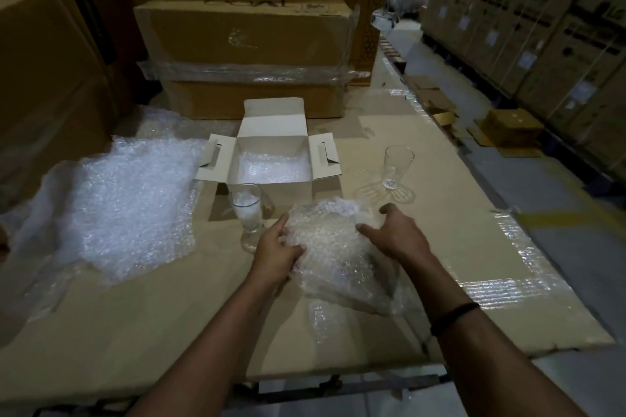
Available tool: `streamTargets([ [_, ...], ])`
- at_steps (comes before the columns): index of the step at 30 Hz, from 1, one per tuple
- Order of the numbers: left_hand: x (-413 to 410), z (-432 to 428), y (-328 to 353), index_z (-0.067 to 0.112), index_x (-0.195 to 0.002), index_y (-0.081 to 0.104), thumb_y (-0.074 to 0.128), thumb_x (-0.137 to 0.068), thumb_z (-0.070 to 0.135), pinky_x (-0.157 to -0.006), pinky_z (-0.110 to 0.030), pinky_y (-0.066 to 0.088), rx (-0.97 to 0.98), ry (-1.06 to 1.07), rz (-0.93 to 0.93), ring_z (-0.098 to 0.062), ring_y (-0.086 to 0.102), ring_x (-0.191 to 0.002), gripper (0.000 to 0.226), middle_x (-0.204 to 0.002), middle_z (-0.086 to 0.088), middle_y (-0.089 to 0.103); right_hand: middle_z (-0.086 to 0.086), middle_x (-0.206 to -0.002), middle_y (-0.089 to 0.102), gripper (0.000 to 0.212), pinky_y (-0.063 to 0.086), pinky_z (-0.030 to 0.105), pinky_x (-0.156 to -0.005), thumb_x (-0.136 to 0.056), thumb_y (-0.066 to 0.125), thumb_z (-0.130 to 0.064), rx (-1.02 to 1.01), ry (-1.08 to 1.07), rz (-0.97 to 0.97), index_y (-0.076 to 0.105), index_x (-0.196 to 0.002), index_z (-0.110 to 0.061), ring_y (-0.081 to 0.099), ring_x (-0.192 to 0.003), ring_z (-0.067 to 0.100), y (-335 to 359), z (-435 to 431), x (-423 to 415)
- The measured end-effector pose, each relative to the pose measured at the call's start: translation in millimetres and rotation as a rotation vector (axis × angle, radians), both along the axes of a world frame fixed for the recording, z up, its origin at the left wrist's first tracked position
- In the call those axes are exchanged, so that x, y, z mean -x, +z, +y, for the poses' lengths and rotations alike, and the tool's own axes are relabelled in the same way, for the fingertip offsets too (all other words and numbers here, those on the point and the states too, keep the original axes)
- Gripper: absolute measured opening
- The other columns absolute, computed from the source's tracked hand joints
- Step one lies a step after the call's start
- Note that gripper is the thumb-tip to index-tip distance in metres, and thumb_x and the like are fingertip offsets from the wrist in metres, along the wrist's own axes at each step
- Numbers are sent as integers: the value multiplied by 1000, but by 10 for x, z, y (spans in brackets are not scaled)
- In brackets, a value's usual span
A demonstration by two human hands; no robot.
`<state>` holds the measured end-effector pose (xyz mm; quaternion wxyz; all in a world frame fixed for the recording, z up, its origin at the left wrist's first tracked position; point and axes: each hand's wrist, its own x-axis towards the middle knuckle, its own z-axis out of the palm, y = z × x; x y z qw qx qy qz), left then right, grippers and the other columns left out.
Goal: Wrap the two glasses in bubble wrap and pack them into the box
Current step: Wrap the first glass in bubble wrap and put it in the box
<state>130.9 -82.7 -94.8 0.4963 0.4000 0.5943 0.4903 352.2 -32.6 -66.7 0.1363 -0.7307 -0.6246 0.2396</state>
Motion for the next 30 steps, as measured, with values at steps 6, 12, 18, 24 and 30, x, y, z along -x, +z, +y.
streamTargets([
  [6, 191, 13, 39, 25, -142, 45, 62, -89, -1, -61, -29, 56, -32, 6, -360, -21, 64, -89, 62, -131, -11, 54, 11, -108, 64, 48, 49, 31, -81, -83, 69, -27, -19, -7, 53, 51, -128, -22, 62, -98, 28, -82, 22, 101],
  [12, 382, -222, -150, 37, -123, 60, 69, -78, 40, -95, -19, 44, -457, -270, 510, -1, 43, -124, 46, -139, 13, 39, 7, -124, 53, 47, 47, 32, -87, -84, 73, -36, -169, 119, -2, 57, -126, -23, 59, -103, 24, -120, -97, -10],
  [18, 165, -116, -27, 29, -135, 53, 61, -88, 53, -89, -28, 45, -254, -98, 547, -15, 52, -113, 53, -127, 7, 48, 6, -134, 51, 47, 46, 39, -97, -88, 66, -37, -187, 114, -143, 52, -131, -28, 55, -115, 27, -91, -145, -100],
  [24, 108, 127, 78, 36, -124, 50, 77, -76, 38, -71, -41, 60, 61, -139, 279, -25, 71, -80, 55, -95, -5, 71, 10, -115, 62, 59, 54, 32, -77, -84, 72, -37, 100, 10, 12, 45, -136, -28, 64, -92, 26, -48, -103, -91],
  [30, 112, 133, 253, 5, -126, 60, 63, -81, -17, -65, -8, 50, -128, -72, 80, -6, 60, -77, 50, -85, -1, 62, 4, -77, 59, 33, 49, 21, -58, -84, 71, -2, -191, -14, 693, 68, -117, -9, 55, -63, 10, 158, -228, -227],
])
